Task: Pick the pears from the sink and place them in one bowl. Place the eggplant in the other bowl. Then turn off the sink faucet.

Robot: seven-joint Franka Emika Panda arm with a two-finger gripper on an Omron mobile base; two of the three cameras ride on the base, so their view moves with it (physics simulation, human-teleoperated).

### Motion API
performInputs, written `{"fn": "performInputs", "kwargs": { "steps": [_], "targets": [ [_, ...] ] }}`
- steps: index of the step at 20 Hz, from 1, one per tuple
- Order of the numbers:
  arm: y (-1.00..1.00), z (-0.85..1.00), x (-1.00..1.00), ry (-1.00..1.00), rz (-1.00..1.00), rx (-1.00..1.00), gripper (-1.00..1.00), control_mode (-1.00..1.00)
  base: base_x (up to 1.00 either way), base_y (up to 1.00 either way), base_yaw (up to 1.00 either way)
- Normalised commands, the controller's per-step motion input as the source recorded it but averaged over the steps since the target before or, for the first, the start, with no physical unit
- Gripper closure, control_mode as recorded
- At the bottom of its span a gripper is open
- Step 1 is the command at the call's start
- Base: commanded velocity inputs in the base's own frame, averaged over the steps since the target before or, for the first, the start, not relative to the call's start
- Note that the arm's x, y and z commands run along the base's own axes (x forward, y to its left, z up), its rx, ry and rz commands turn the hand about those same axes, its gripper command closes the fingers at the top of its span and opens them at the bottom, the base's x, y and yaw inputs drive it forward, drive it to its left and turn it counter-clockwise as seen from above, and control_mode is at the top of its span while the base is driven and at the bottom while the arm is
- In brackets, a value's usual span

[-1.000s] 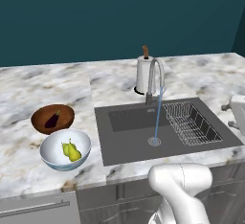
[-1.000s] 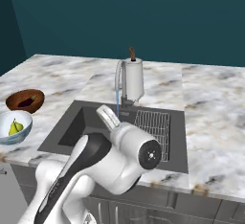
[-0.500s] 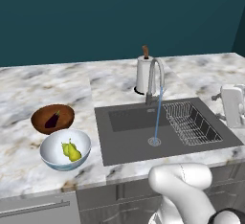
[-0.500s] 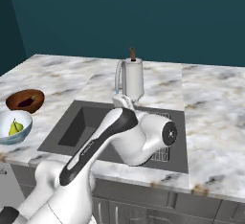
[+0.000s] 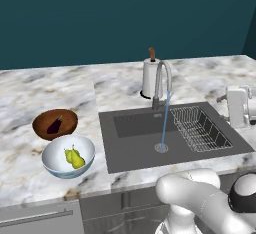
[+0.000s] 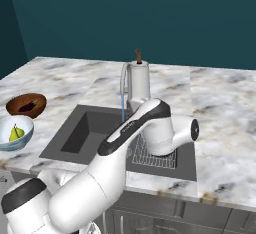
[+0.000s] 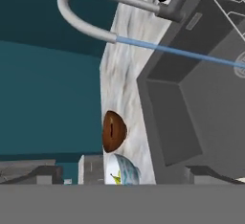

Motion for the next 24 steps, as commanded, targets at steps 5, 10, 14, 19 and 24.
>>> {"fn": "performInputs", "kwargs": {
  "steps": [5, 10, 14, 19, 24],
  "targets": [
    [0.00, -0.10, 0.35, 0.14, 0.02, 0.07, -1.00, -1.00, 0.00, 0.00, 0.00],
    [0.00, -0.05, 0.08, 0.13, 0.00, 0.25, -1.00, -1.00, 0.00, 0.00, 0.00],
    [0.00, -0.01, 0.01, 0.20, -0.04, 0.25, -1.00, -1.00, 0.00, 0.00, 0.00],
    [0.01, 0.00, 0.31, 0.48, 0.00, 0.05, -1.00, -1.00, 0.00, 0.00, 0.00],
    [0.03, 0.00, 0.47, 0.59, 0.00, -0.02, -1.00, -1.00, 0.00, 0.00, 0.00]
  ]
}}
